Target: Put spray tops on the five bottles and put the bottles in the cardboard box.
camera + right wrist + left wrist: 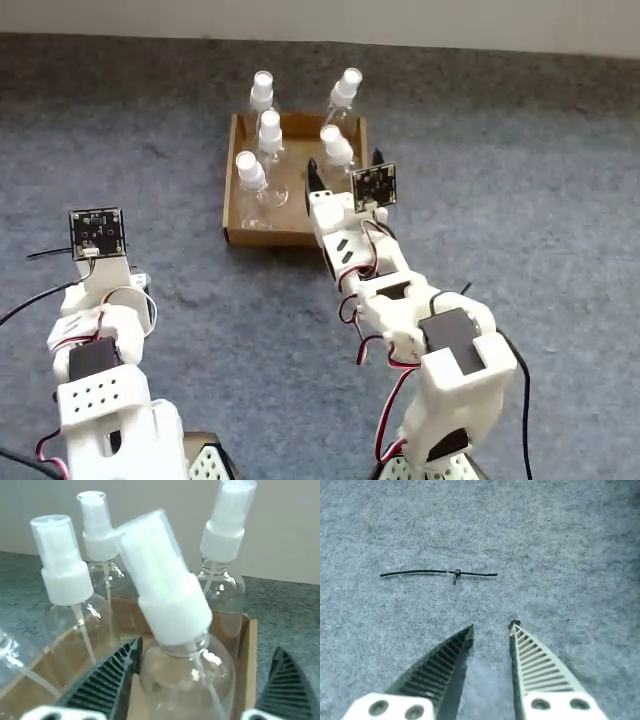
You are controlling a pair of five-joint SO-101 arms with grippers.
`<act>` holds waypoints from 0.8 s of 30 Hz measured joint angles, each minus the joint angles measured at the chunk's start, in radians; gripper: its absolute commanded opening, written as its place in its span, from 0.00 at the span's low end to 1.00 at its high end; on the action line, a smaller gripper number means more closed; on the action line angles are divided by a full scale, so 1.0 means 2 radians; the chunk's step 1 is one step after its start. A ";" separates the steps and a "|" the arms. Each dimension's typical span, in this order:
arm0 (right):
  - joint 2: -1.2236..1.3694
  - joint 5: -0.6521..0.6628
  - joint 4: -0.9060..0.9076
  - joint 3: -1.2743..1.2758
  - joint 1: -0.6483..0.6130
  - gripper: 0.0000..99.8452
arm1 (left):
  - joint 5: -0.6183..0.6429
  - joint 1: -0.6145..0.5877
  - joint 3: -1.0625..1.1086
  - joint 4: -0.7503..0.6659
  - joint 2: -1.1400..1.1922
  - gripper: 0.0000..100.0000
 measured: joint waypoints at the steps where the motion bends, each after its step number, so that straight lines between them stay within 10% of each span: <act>1: 0.000 0.000 0.000 0.000 0.000 0.33 | 0.000 0.000 0.000 0.000 0.000 0.12; 24: -0.256 -0.011 0.355 -0.144 0.003 0.33 | 0.000 0.000 0.000 0.000 0.000 0.12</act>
